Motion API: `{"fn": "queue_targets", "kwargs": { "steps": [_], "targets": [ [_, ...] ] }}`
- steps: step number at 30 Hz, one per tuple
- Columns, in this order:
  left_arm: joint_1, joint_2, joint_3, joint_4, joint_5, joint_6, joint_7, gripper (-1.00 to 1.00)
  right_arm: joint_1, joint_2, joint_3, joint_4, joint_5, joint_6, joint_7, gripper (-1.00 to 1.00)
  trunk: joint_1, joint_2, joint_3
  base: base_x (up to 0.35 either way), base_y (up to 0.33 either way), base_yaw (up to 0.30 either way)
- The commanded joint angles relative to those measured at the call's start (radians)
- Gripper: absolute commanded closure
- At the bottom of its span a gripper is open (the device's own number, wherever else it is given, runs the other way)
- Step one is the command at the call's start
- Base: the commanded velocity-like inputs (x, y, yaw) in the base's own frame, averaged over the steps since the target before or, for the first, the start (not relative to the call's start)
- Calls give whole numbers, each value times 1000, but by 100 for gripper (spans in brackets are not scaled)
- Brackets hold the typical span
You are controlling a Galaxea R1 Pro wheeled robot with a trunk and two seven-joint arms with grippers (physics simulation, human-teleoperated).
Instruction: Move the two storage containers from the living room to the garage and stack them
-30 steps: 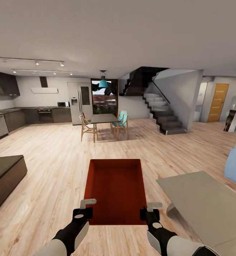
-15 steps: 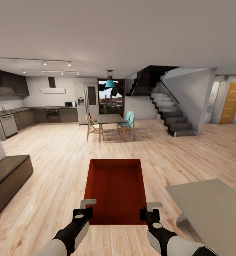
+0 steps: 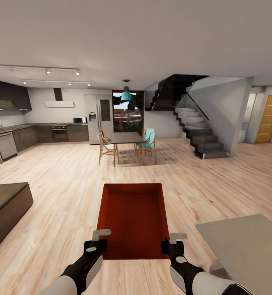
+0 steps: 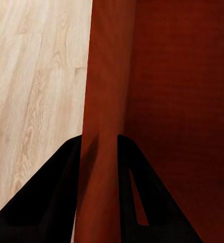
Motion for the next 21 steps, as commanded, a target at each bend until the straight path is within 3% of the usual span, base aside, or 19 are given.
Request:
{"fn": "queue_targets", "kwargs": {
  "steps": [1,21],
  "targets": [
    [-2,15,25,-4,5,7,11,100,0,-10,-12,-1,-1,-2,0,100,1,-1,-2,322,0,0],
    [-1,17,25,-5,5,7,10,100,0,-12,-12,-1,6,-1,0,100,1,-1,-2,323,0,0]
  ]
}}
